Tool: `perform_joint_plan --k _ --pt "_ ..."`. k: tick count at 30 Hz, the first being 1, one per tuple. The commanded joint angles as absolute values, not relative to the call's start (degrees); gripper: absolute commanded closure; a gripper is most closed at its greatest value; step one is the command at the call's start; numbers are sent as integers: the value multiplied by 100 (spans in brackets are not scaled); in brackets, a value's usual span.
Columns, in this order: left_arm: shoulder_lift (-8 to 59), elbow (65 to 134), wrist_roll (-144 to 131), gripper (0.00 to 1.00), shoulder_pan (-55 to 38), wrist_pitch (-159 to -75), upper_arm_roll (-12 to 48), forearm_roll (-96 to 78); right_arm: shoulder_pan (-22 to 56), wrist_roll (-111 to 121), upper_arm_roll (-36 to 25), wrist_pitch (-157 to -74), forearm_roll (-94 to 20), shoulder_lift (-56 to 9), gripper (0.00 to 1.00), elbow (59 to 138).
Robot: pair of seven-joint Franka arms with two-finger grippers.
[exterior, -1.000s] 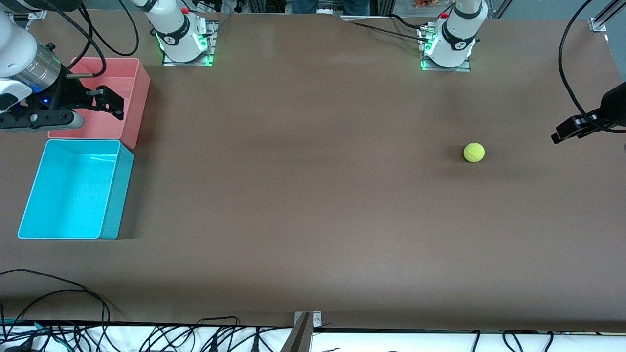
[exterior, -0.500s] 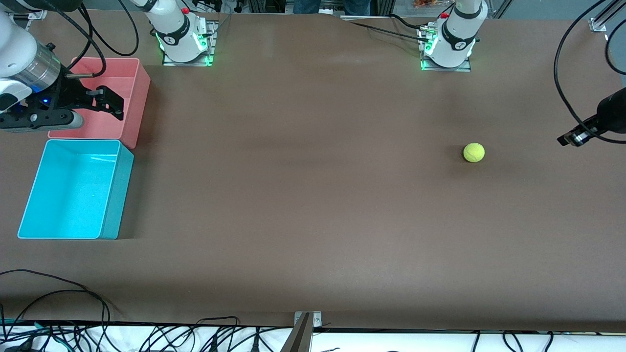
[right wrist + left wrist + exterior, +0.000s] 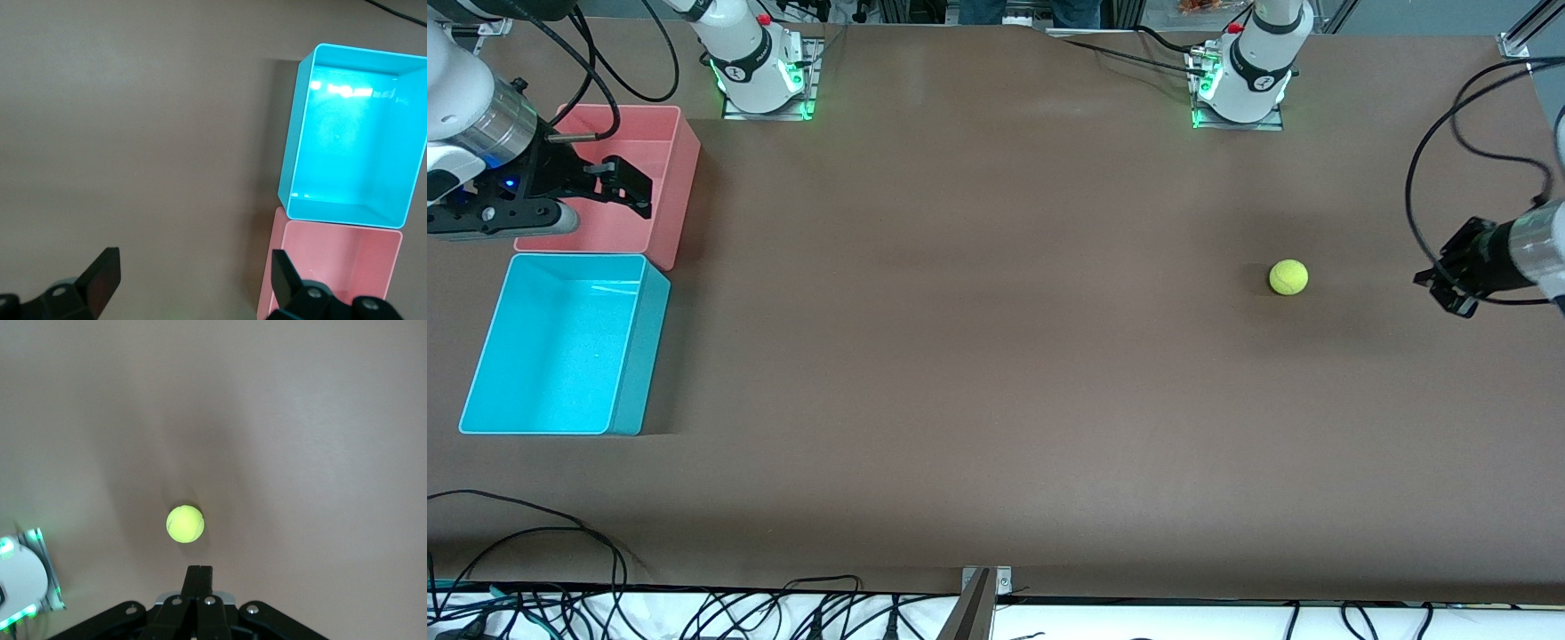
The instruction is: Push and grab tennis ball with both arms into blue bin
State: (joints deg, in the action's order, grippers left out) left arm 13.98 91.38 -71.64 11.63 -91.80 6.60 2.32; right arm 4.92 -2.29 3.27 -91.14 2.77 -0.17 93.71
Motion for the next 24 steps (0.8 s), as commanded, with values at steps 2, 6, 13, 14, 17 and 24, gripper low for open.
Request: perform_joint_plan --k 2,6,13,14,17,24 --pt "1389 9658 -7830 100 1230 -9570 668 360 527 -290 334 -9018 360 35 0 9316" --pt "1327 10220 -8155 100 1345 -10115 668 369 519 -290 334 -9018 360 35 0 9316" --pt "1134 11257 -8517 100 1362 -11021 659 519 527 -290 343 -9018 360 35 0 9316" --pt "1125 11363 -8517 100 1362 -11117 659 519 519 -290 343 -9018 360 35 0 9316" --pt "1055 11618 -8517 100 1362 -11390 659 527 519 -290 334 -9018 352 35 0 9316" --pt "993 12409 -8517 100 1380 -12154 694 967 519 -308 308 -9035 325 79 0 9325"
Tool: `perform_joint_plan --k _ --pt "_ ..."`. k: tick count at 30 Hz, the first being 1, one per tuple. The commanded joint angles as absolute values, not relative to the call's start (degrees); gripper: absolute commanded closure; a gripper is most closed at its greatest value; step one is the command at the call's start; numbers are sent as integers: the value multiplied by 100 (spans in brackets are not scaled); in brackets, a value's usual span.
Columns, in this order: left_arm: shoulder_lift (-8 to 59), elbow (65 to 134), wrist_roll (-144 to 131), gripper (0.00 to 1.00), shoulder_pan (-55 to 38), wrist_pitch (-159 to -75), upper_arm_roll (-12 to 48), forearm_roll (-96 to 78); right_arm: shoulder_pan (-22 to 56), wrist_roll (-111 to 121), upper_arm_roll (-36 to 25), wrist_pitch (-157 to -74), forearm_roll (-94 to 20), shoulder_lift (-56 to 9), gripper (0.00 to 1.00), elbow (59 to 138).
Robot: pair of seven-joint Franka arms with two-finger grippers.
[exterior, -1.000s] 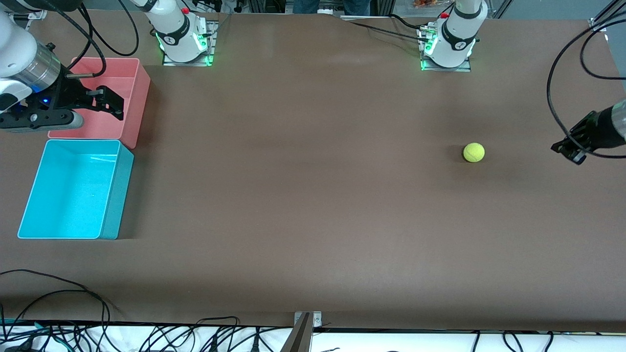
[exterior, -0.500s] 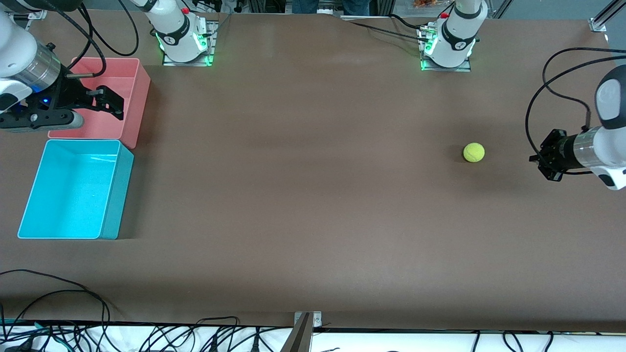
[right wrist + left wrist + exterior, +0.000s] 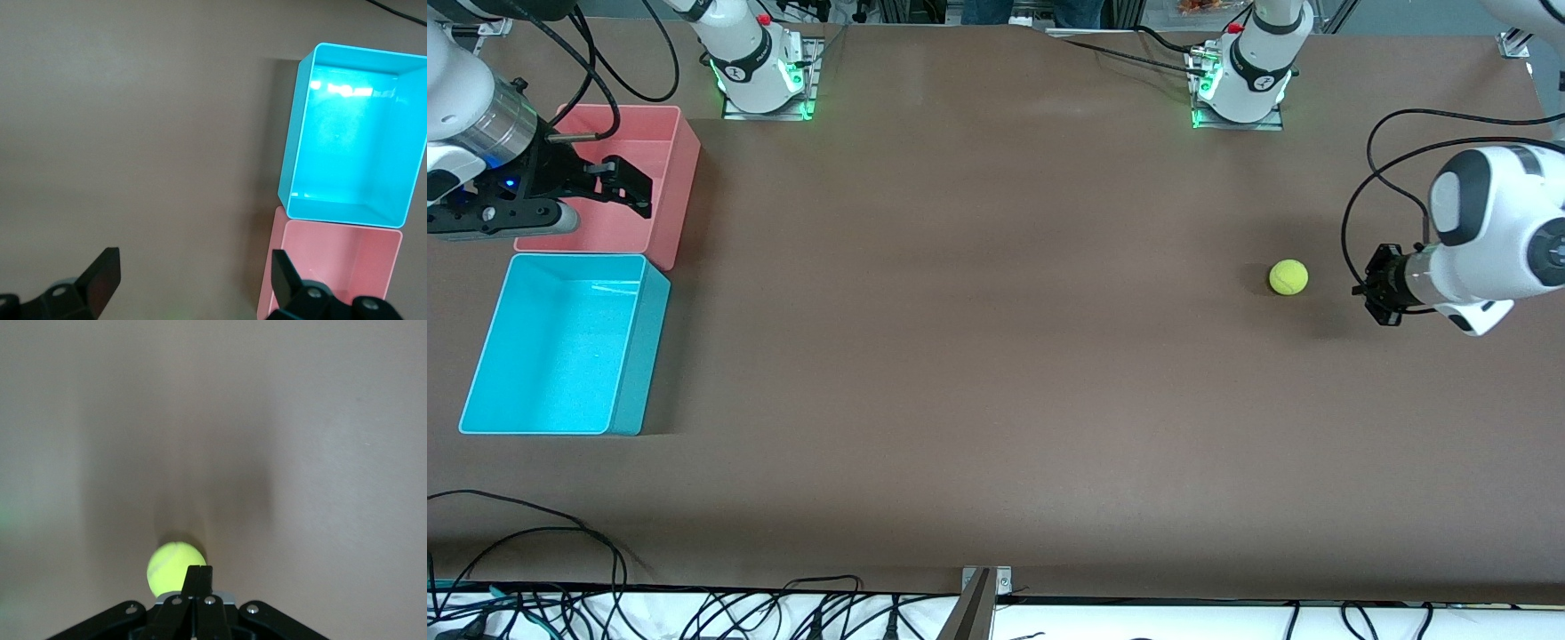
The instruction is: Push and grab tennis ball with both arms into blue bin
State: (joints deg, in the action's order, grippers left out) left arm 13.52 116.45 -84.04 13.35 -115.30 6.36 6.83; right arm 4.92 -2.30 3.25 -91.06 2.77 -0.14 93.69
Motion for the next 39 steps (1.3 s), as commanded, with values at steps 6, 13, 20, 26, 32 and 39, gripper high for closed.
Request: perform_joint_plan --k 6,13,20,26,32,39 --pt "914 13051 -8482 100 1854 -13121 703 1020 483 -308 -43 -9053 -148 88 0 9378" --pt "905 13543 -8306 100 2171 -13754 712 1020 483 -299 -123 -9009 -193 88 0 9378" --pt "914 14044 -8297 100 2171 -14422 712 1028 483 -290 -114 -8965 -158 88 0 9378" --pt "958 14440 -8297 100 2153 -15029 721 1160 492 -290 -114 -8877 -158 114 0 9378" --pt "984 14449 -8288 100 2153 -15038 721 1186 492 -290 -114 -8877 -158 114 0 9378" --pt "1020 14449 -8297 100 2153 -15038 721 1345 492 -290 -106 -8877 -158 114 0 9369"
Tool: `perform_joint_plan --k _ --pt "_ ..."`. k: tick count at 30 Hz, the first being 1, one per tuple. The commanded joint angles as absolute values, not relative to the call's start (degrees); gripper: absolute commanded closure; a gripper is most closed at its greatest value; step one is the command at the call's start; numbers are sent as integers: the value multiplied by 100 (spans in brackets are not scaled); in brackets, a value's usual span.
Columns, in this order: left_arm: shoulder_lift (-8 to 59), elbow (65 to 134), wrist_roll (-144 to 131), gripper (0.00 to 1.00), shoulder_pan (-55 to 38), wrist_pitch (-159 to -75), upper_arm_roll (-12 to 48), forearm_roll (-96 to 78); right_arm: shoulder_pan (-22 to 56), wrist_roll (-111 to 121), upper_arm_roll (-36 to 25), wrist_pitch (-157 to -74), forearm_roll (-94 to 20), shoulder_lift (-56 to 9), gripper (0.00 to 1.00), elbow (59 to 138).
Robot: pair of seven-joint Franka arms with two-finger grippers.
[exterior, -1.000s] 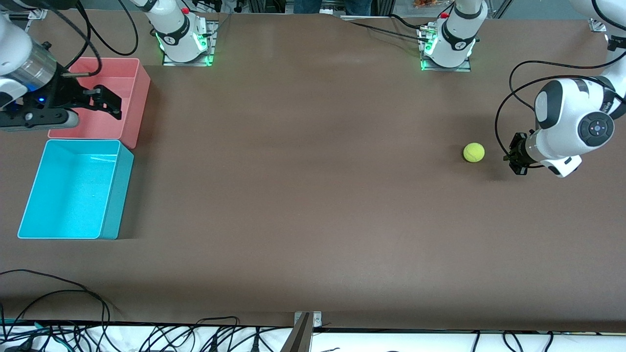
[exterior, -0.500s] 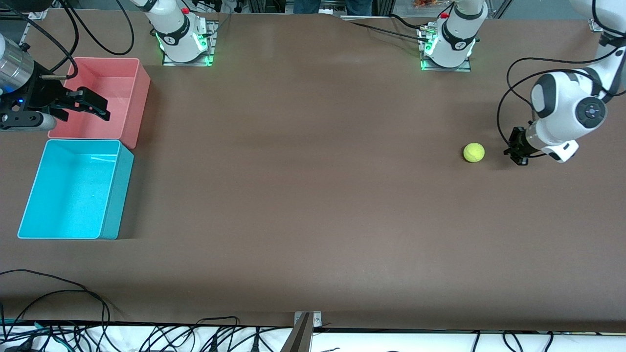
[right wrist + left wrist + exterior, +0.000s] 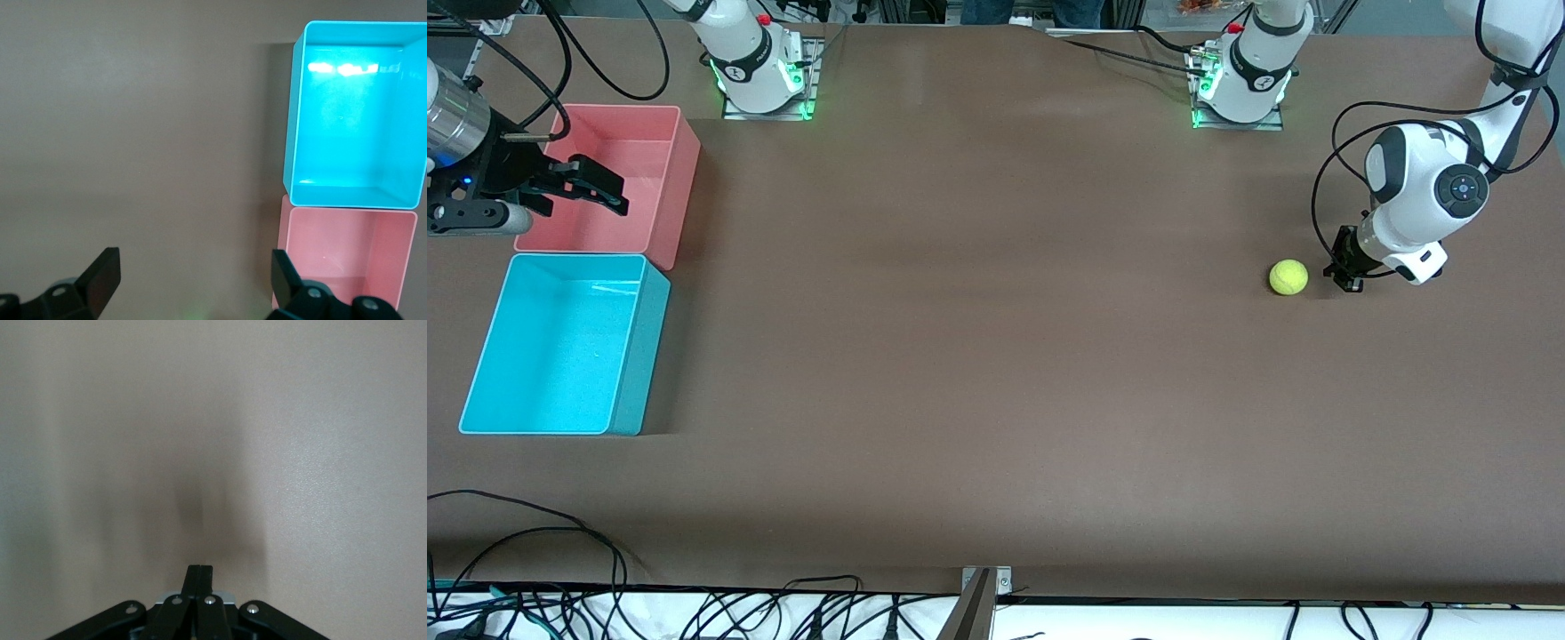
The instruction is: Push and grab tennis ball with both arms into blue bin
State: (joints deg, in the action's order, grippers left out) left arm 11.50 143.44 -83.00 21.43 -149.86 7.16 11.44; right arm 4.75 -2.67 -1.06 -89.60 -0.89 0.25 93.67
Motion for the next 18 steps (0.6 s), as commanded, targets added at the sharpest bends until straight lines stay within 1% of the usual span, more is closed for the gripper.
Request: perform_joint_plan --k 1,5,13,18 --pt "1020 14449 -8288 100 2162 -15038 721 1353 492 -290 -105 -8877 -158 114 0 9369" --pt "1063 14414 -8279 100 2276 -15047 712 1721 492 -290 -105 -8798 -158 114 0 9369" --pt "1134 14195 -8139 100 3348 -15170 721 3321 492 -290 -79 -8745 -158 149 0 9369" --pt "1178 14106 -8191 100 3419 -15170 729 3472 492 -290 -97 -8745 -158 149 0 9369"
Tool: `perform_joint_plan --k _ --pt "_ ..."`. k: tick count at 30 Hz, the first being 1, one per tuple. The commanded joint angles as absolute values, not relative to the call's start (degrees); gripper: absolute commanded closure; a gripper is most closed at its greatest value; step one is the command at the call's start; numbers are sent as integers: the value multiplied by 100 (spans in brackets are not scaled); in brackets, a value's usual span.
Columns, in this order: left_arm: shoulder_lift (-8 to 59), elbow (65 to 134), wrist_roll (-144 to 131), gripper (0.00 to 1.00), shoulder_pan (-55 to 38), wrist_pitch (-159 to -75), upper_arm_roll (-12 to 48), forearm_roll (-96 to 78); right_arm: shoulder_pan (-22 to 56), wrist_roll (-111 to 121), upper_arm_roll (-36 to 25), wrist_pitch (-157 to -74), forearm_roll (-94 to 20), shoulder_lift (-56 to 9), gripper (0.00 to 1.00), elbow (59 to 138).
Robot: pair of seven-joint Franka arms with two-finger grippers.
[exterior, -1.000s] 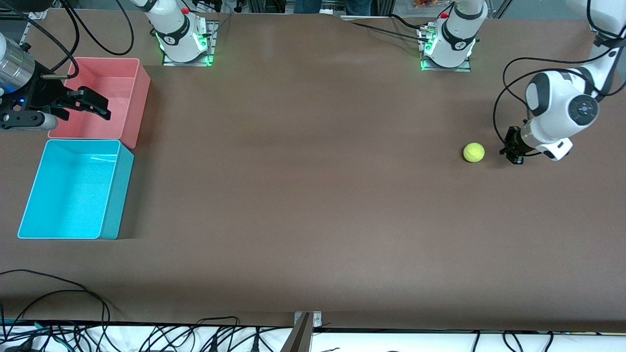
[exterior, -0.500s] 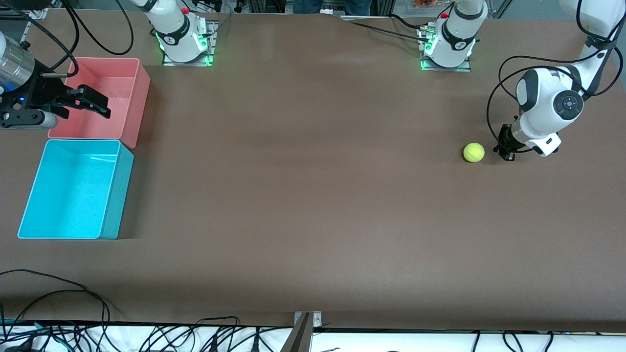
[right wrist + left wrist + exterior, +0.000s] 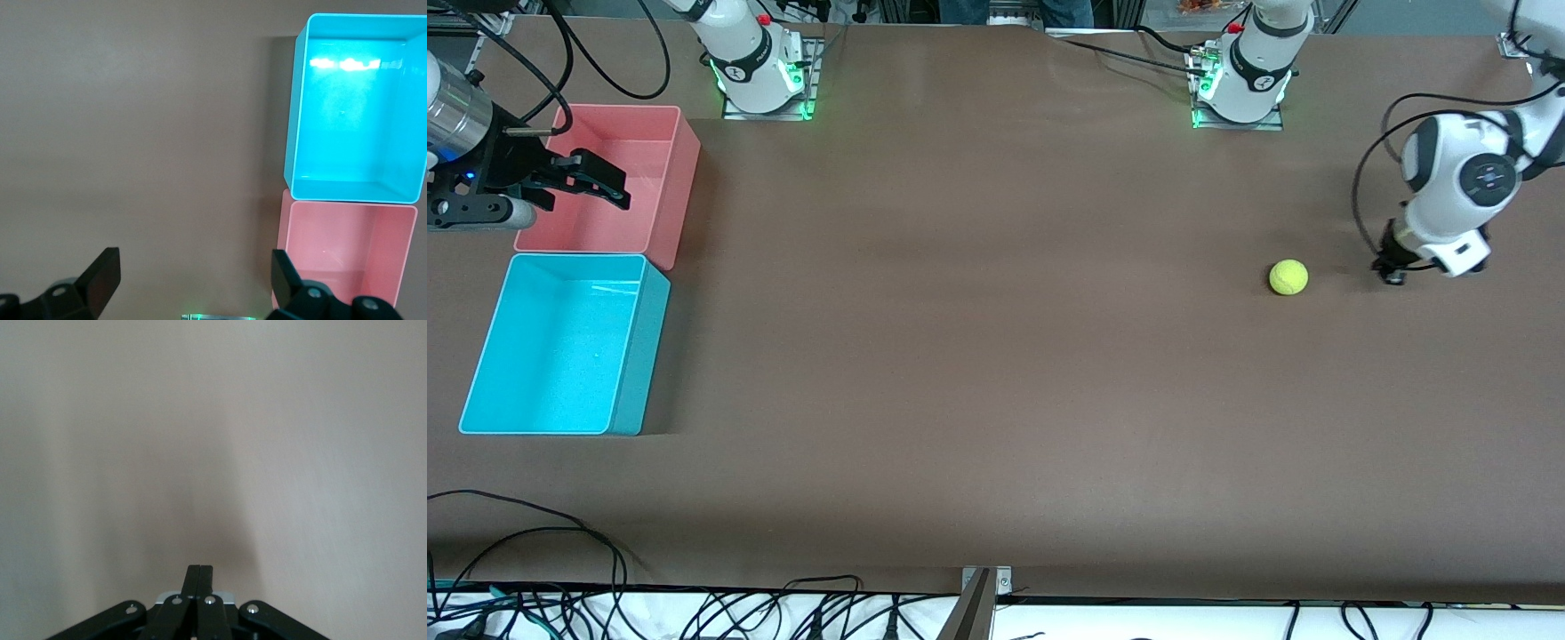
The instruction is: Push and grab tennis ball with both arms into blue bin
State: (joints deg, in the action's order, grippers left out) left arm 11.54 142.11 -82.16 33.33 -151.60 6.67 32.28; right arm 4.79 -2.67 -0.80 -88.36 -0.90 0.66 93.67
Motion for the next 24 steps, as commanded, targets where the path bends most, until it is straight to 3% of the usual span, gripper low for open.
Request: perform_joint_plan --k 1,5,15,24 --pt "1178 14106 -8244 100 3393 -15170 738 3454 492 -290 -97 -8745 -158 149 0 9369" --pt "1186 14229 -8988 100 3340 -15161 1194 3401 492 -290 -88 -8745 -158 149 0 9369" --pt "1336 14520 -11618 100 3340 -14960 3128 3401 492 -290 -88 -8728 -158 158 0 9378" --pt "1301 14335 -11313 100 3585 -14757 3199 3419 492 -290 -97 -8719 -158 150 0 9369"
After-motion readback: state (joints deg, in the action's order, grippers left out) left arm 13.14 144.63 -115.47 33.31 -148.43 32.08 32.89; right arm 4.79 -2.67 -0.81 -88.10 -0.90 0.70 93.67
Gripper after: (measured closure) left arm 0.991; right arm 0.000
